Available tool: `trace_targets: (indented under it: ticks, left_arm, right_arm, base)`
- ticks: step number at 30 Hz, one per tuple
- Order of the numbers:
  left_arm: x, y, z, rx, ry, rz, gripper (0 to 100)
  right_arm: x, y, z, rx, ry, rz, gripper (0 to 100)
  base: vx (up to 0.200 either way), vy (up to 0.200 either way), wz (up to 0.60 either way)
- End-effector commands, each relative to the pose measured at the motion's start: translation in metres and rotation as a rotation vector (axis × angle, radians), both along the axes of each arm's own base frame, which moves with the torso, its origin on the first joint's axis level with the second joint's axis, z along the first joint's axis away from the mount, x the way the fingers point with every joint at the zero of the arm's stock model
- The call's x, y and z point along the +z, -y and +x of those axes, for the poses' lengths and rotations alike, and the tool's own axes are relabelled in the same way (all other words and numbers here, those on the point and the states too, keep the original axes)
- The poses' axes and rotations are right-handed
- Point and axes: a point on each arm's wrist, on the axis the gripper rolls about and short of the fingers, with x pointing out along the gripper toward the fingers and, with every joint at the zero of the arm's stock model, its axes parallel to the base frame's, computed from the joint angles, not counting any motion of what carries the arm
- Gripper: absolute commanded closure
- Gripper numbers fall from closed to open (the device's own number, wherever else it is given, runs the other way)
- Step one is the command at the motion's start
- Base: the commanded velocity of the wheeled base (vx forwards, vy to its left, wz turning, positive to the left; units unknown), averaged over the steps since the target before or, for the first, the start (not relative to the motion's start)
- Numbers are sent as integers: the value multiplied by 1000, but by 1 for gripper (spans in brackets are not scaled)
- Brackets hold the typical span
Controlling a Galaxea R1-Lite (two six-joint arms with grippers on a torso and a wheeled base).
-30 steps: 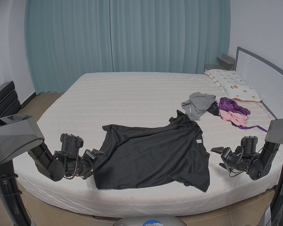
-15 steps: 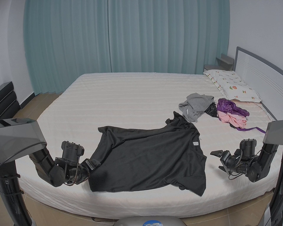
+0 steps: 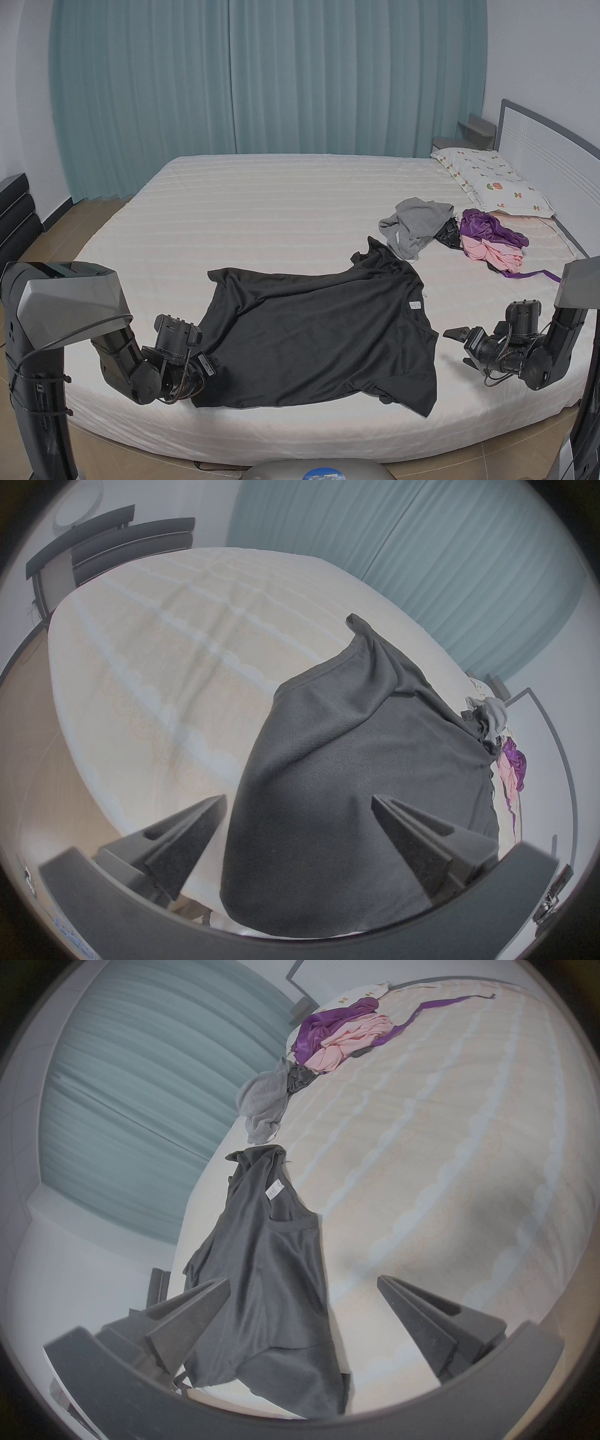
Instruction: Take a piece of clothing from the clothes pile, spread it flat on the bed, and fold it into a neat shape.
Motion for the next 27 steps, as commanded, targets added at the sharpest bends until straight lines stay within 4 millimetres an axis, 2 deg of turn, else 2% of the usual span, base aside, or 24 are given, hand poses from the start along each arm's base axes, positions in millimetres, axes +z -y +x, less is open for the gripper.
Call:
trace_targets:
  ticks: [1, 4, 8, 12, 22, 23, 27]
  left_arm:
    - [-10, 1, 4, 1, -15, 18, 100]
    - [-7, 1, 4, 12, -7, 15, 100]
    - [13, -4, 7, 55, 60, -36, 100]
    - [23, -8, 8, 91, 98, -75, 100]
    - [26, -9, 6, 94, 101, -78, 100]
    - [26, -9, 6, 94, 102, -78, 100]
    - [27, -9, 5, 94, 102, -78, 100]
  right_arm:
    - [-8, -4, -6, 35, -32, -28, 0]
    - [-16, -7, -9, 83, -48, -72, 0]
    - [-25, -22, -14, 162, -64, -106, 0]
    - [-34, -33, -14, 210, -58, -117, 0]
    - [-35, -49, 0, 265, -46, -144, 0]
    - [-35, -50, 1, 272, -49, -153, 100]
    - [-34, -52, 11, 256, -21, -181, 100]
  base:
    - [0, 0, 0]
    - [0, 0, 0]
    - [0, 0, 0]
    - [0, 0, 0]
    - [0, 0, 0]
    - [0, 0, 0]
    - [0, 0, 0]
